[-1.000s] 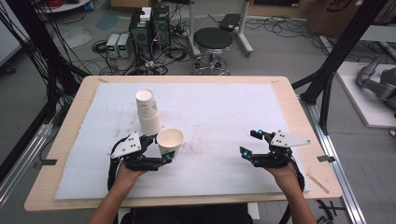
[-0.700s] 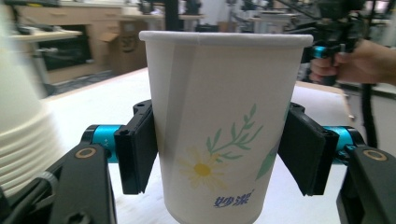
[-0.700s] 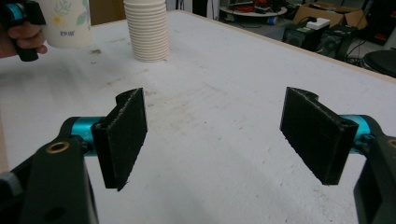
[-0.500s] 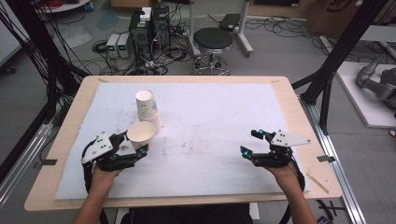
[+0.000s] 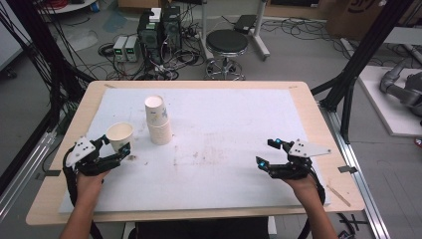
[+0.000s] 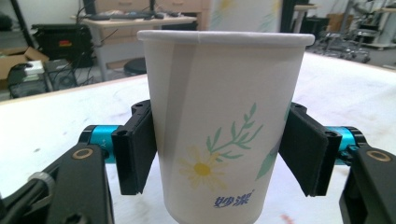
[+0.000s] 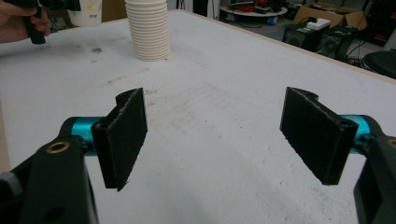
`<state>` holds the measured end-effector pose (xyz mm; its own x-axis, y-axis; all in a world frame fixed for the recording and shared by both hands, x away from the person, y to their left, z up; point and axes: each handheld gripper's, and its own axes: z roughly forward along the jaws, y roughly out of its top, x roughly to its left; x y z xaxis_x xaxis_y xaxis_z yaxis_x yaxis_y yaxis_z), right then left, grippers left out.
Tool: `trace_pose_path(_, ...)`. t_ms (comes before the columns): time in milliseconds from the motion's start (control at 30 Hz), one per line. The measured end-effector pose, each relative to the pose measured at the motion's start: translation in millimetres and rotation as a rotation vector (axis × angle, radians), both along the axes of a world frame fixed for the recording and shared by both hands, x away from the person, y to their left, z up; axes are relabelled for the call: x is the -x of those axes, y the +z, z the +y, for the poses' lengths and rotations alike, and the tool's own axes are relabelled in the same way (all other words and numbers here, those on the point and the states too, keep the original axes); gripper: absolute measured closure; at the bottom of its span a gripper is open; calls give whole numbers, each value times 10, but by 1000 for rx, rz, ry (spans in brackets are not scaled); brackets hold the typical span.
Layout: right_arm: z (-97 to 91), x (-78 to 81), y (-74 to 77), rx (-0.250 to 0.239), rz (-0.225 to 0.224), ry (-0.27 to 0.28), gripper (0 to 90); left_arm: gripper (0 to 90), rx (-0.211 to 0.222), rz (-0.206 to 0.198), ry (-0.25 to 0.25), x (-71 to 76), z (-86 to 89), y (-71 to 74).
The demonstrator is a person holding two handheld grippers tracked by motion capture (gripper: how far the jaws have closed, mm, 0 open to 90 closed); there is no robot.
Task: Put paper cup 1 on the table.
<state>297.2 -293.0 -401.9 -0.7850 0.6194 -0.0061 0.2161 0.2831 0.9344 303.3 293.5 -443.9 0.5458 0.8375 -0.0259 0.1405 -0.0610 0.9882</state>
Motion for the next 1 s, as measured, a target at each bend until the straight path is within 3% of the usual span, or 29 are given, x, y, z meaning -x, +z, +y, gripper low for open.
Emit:
trace_pose_path(267,11,-8,-28,3,12,-2,237,328,-43,96,65,-121,89,-102)
trace_pose_path(400,6,-10,-34,4,10,-2,237,328,-67,115,90,-126,65,-96)
trace_pose_path(633,12,0,-33,6,13,0,237,330,-148,207,116,-153,1,-90)
trace_pose_path(700,11,3,-32,6,14,0,237,331,-174,210,122,-146,-26,-87)
trace_pose_path(833,6,5,-32,7,15,0,237,334,-160,242,139,-92,2,-80)
trace_pose_path(1000,4,7,-30,6,13,1,237,336,-182,265,161,-23,-18,-69)
